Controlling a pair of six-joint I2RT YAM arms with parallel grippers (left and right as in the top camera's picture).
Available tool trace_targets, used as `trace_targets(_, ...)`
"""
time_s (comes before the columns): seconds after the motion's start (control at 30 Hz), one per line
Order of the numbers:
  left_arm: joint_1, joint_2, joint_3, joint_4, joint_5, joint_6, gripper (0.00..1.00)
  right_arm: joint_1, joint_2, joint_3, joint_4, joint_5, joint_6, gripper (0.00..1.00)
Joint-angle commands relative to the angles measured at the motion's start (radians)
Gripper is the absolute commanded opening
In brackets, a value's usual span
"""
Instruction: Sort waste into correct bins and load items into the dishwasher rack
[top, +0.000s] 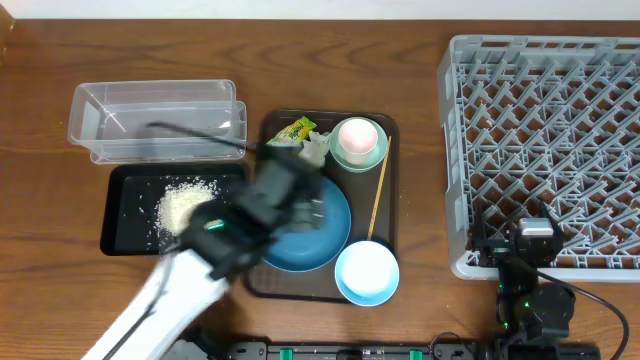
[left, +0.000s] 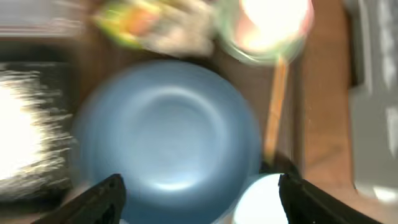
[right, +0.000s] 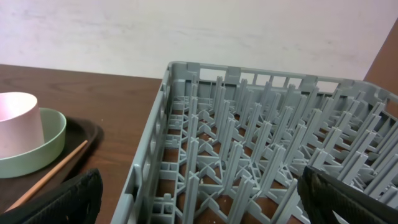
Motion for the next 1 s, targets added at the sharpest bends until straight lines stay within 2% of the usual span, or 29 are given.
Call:
trace_targets(0.0, 0.159, -0.148, 0.017, -0.087, -0.130, 0.010, 0.84, 0.008, -0.002, -0.001, -0.005, 0.003, -0.009, 0.99)
trace_targets(0.13, 0.407, -0.333, 0.017, -0.178, -0.247, 0.010, 0.86, 0.008, -0.002, -0.001, -0.005, 0.003, -0.009, 0.99)
trace_targets(0.27, 0.573, -0.459, 0.017, -0.203, -0.293, 0.010, 0.88, 0.008, -0.002, -0.001, -0.005, 0.003, -0.009, 0.99)
trace_targets(0.37, 0.659, -0.519, 0.017, -0.219, -0.284, 0.010, 0.88, 0.008, -0.002, -0.001, -0.005, 0.003, -0.009, 0.99)
trace_targets(0.47, 0.702, -0.531, 0.017, -0.226, -0.180, 0.042, 0.88, 0.008, -0.002, -0.001, 0.000, -0.032, 0.021, 0.99)
trace_targets(0.57, 0.713, -0.495, 0.017, -0.222, -0.119, 0.099, 0.93, 0.008, -0.002, -0.001, 0.016, -0.213, 0.226, 0.99)
trace_targets(0.7, 0.713, -0.389, 0.019, -0.217, -0.134, 0.104, 0.93, 0.008, -0.002, -0.001, 0.063, -0.605, 0.678, 0.99)
trace_targets(0.77, 0.724, -0.323, 0.028, -0.218, -0.135, 0.104, 0.93, 0.008, -0.002, -0.001, 0.087, -0.681, 0.846, 0.99)
trace_targets(0.83, 0.748, -0.266, 0.039, -0.218, -0.133, 0.102, 0.94, 0.008, -0.002, -0.001, 0.090, -0.669, 1.011, 0.99)
trace_targets(0.9, 0.780, -0.220, 0.048, -0.217, -0.133, 0.100, 0.94, 0.008, -0.002, -0.001, 0.138, -0.664, 1.069, 0.99)
trace_targets(0.97, 0.825, -0.177, 0.056, -0.222, -0.132, 0.087, 0.94, 0.008, -0.002, -0.001, 0.260, -0.683, 1.073, 0.99)
